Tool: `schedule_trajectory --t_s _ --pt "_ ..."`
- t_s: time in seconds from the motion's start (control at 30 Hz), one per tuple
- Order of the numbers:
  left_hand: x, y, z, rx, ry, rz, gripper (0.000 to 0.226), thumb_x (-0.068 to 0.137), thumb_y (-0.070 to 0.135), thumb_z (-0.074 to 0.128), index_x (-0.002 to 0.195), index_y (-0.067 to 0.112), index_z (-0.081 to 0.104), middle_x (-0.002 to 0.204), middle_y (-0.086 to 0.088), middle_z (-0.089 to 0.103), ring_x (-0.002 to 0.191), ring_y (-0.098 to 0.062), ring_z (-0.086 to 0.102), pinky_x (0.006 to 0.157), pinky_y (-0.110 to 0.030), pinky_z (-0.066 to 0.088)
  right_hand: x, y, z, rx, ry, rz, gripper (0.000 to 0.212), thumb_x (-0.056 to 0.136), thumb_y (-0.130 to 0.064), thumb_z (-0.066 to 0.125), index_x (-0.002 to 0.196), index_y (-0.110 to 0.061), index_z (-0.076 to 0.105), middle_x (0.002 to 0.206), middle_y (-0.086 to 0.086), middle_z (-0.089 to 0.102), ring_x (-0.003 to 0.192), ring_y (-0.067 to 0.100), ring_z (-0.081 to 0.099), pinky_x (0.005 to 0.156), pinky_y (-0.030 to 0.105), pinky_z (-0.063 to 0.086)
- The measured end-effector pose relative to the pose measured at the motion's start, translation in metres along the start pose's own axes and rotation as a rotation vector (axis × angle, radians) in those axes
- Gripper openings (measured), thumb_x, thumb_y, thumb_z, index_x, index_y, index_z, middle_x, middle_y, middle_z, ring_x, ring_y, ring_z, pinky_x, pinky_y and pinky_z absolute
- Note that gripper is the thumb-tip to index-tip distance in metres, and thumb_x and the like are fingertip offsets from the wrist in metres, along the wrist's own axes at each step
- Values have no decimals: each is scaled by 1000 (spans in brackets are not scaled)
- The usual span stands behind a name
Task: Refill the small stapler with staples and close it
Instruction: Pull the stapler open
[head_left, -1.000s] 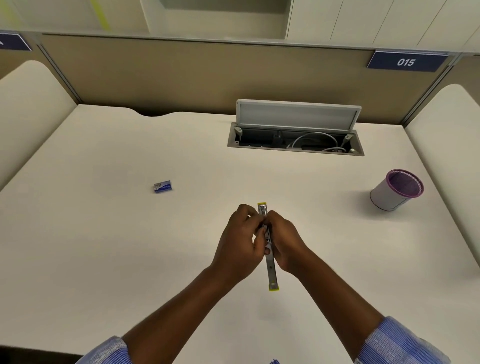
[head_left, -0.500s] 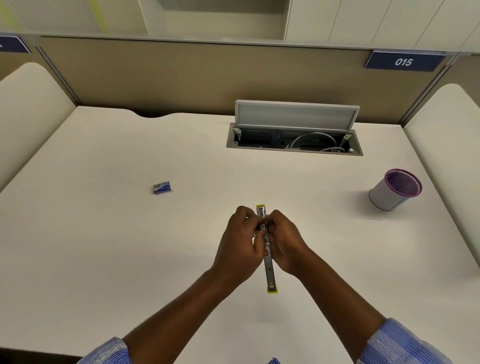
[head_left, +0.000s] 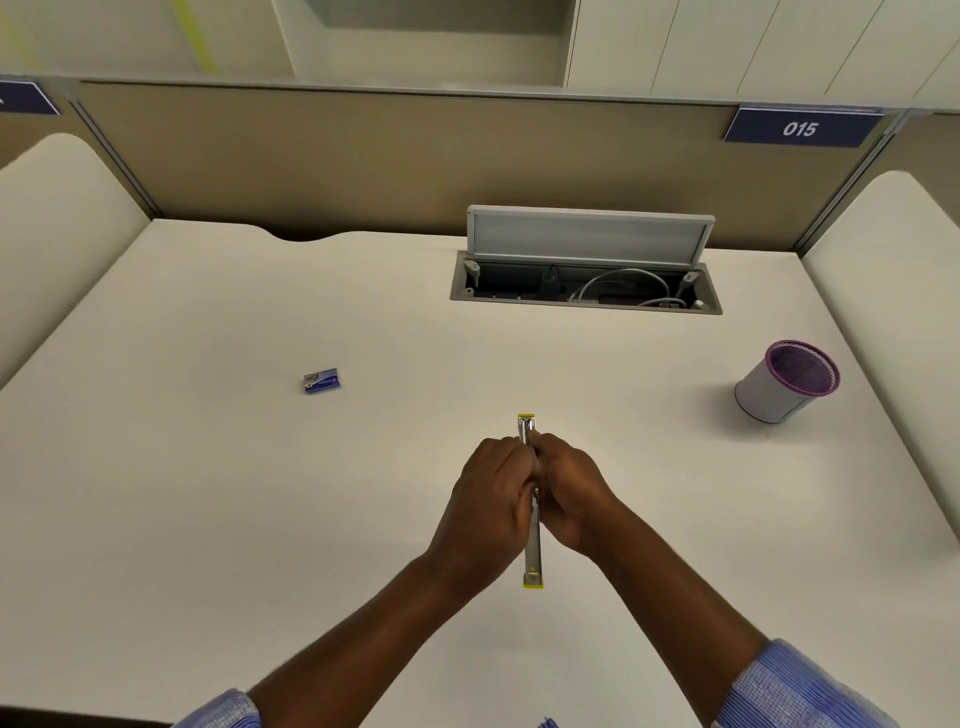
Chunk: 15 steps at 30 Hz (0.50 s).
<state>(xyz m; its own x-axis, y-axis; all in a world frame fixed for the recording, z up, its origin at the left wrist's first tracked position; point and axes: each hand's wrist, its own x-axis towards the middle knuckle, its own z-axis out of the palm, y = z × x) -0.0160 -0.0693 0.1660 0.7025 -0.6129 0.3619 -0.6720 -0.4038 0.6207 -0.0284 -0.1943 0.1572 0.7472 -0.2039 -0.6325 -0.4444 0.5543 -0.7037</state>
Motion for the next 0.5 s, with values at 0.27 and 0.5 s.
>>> schedule_trajectory --t_s 0.27,0.5 --pt "-2 -5 -4 -181 101 -19 20 92 12 66 110 18 62 103 7 63 97 -14 59 84 -22 46 0 -5 -6 70 -76 -31 28 101 -19 44 96 -5 68 72 8 56 57 17 51 54 29 43" --pt "42 -21 -14 -1449 213 -1251 51 104 44 43 100 0 69 90 -16 72 82 -30 69 75 -38 55 -17 -3 2 -749 38 -639 26 105 -17 43 116 -18 66 86 -9 64 76 9 59 68 24 49"
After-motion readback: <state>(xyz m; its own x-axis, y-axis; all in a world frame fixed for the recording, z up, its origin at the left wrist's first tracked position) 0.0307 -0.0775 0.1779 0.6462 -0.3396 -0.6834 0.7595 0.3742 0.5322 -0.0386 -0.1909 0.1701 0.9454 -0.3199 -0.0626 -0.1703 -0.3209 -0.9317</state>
